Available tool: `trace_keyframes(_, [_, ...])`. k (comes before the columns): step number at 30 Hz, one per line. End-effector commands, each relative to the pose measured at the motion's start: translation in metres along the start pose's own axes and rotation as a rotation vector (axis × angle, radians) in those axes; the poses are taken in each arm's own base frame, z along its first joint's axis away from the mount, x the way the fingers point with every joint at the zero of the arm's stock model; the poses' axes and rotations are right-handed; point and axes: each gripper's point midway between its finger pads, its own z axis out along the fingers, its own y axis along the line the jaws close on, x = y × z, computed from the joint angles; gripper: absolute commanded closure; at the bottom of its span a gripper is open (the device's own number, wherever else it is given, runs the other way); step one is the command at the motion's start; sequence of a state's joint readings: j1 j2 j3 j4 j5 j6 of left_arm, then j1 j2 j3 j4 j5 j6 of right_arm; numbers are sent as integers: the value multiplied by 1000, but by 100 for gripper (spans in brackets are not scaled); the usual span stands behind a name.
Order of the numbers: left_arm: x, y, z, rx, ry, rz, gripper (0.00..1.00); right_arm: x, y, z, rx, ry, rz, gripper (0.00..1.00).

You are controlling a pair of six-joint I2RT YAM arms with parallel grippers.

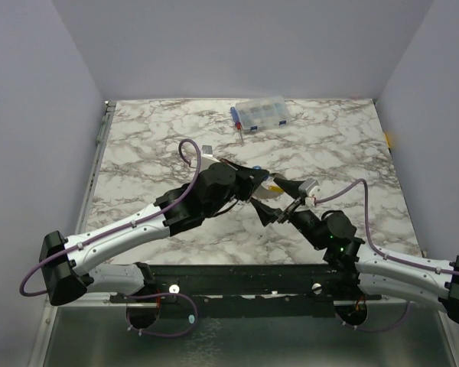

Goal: Put the keys on the keyring

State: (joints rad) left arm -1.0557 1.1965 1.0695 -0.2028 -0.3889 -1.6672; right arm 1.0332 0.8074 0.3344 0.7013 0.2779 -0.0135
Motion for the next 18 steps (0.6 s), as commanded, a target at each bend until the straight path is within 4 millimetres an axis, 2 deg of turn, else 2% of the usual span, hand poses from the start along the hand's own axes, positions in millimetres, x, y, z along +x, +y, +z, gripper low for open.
trace_keyframes(1, [5,-36,-13,124,53,-84,100,-29,-11,0,52,-184,-63,0])
trace_keyframes(3, [7,-38,-15,132,65,-79,100,-31,-16,1,77,-201,-86,0])
trace_keyframes(12, [13,-38,-21,148,105,-65,100,-48,-13,3,52,-234,-159,0])
trace_keyframes(15, [12,-38,-23,155,108,-67,100,-55,-4,0,1,-250,-170,0])
trace_keyframes(18, [14,-39,-24,162,119,-70,100,-55,-5,3,5,-233,-173,0])
